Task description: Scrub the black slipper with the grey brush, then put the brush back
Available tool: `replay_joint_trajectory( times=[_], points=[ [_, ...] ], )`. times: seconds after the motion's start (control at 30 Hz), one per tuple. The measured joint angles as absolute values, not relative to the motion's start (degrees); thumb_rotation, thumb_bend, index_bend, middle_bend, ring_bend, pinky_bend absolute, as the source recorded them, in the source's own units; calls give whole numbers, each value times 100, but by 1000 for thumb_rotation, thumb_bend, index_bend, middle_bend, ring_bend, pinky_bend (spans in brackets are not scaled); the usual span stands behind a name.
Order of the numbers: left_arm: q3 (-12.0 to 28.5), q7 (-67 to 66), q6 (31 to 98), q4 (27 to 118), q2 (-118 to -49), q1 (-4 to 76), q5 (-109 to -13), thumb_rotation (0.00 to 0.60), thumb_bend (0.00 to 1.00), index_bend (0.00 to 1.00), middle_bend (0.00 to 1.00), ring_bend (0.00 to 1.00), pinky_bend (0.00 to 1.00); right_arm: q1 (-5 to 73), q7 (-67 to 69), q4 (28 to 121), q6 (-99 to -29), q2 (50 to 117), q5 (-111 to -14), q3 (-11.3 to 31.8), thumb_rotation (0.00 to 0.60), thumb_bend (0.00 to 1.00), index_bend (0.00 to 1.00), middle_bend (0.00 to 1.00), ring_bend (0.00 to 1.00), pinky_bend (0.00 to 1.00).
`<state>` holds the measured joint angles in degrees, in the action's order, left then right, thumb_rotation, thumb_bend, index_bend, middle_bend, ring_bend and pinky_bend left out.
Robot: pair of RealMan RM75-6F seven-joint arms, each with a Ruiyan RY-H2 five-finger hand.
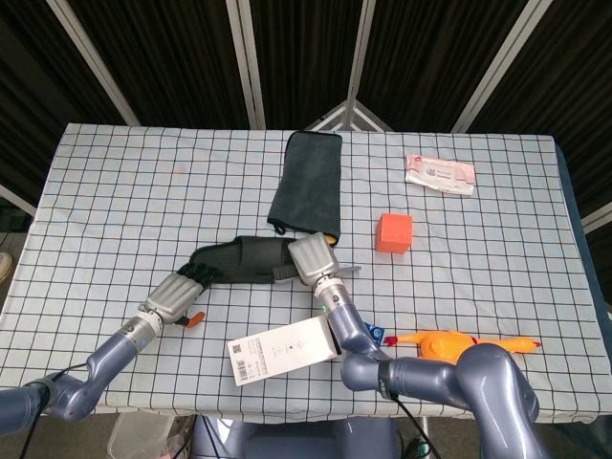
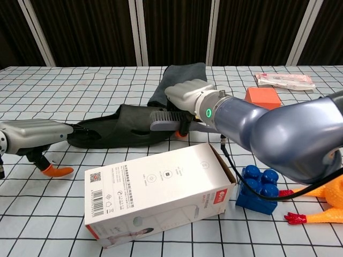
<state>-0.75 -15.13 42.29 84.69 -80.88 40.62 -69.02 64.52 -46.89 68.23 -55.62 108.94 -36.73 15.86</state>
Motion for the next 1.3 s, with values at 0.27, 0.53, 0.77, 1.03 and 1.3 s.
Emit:
replay_joint_trajectory(
  times=[0.27, 0.53, 0.77, 1.03, 1.3],
  points=[
    [-78, -1339, 4614, 8735, -7918, 3931, -7212, 477, 539, 0, 62, 12, 65, 6251, -5144, 7827, -6198, 10303, -3646, 1549, 600, 788, 944, 661, 626, 714],
    [-155, -515, 5509, 8825, -7759, 3615, -8184, 460, 332, 0, 36, 11, 65, 5626, -5265, 8951, -6878, 9334, -3651, 1299, 600, 789, 944, 661, 626, 714],
    [-355, 237, 6674, 8794, -7545, 3136, -9064, 442, 274, 0, 26, 7, 65, 5093, -4866, 9196, -7001, 8765, -3760, 1009, 600, 789, 944, 661, 626, 712],
    [-645, 712, 7588, 8416, -7451, 2376, -9292, 442, 241, 0, 22, 2, 65, 4666, -4113, 8649, -6613, 8560, -3963, 739, 600, 789, 938, 661, 626, 714],
    [-727, 985, 7655, 7736, -7748, 2063, -9224, 443, 224, 0, 21, 2, 65, 4417, -3607, 7822, -6000, 8650, -4144, 568, 600, 787, 632, 500, 541, 687]
  ],
)
